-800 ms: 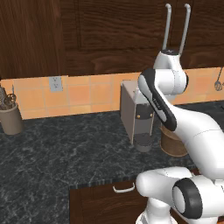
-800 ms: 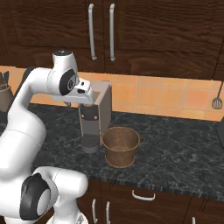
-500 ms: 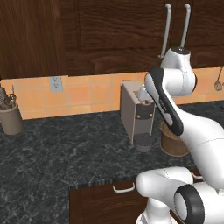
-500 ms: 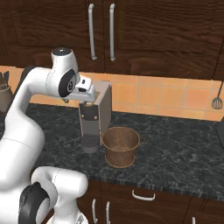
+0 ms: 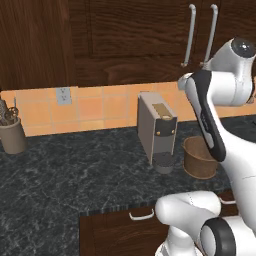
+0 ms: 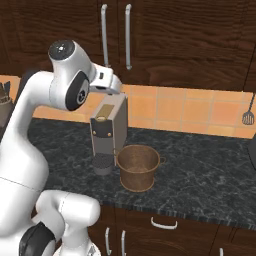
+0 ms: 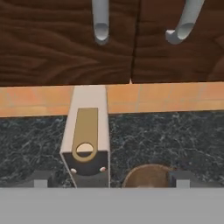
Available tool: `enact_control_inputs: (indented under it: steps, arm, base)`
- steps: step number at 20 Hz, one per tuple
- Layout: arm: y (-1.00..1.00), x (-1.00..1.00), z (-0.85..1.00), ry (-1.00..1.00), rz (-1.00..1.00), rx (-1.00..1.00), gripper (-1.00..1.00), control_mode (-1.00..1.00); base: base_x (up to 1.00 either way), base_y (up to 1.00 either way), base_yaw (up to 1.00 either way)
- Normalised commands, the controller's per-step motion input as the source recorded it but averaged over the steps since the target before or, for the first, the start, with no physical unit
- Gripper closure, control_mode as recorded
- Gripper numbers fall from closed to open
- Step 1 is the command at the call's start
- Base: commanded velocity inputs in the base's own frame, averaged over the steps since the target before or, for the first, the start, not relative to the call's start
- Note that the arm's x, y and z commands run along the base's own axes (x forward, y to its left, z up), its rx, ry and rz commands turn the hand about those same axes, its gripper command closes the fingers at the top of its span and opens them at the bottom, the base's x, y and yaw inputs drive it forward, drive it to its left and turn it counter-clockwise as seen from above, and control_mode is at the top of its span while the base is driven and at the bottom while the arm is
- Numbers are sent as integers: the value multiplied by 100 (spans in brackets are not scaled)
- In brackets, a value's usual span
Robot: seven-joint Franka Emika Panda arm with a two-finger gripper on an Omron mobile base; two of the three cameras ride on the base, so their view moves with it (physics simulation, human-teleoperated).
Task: Open the cabinet, pick up the bread from the cabinet and place it in the basket. Then move the basket to the dining counter.
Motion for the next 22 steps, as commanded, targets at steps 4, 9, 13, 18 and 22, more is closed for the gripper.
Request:
enact_control_inputs:
  steps: [4, 9, 13, 18, 22]
  arm:
    - [-14, 0, 100, -4, -6, -1, -100, -100]
    - [13, 11, 92, 0, 0, 0, -100, -100]
    - [0, 75, 6, 0, 0, 0, -100, -100]
    - [0, 69, -9, -2, 0, 0, -100, -100]
    - [0, 51, -1, -8, 0, 0, -100, -100]
  base:
    - [0, 0, 0]
    - [0, 0, 0]
    - [0, 0, 0]
    - [0, 0, 0]
    - [0, 0, 0]
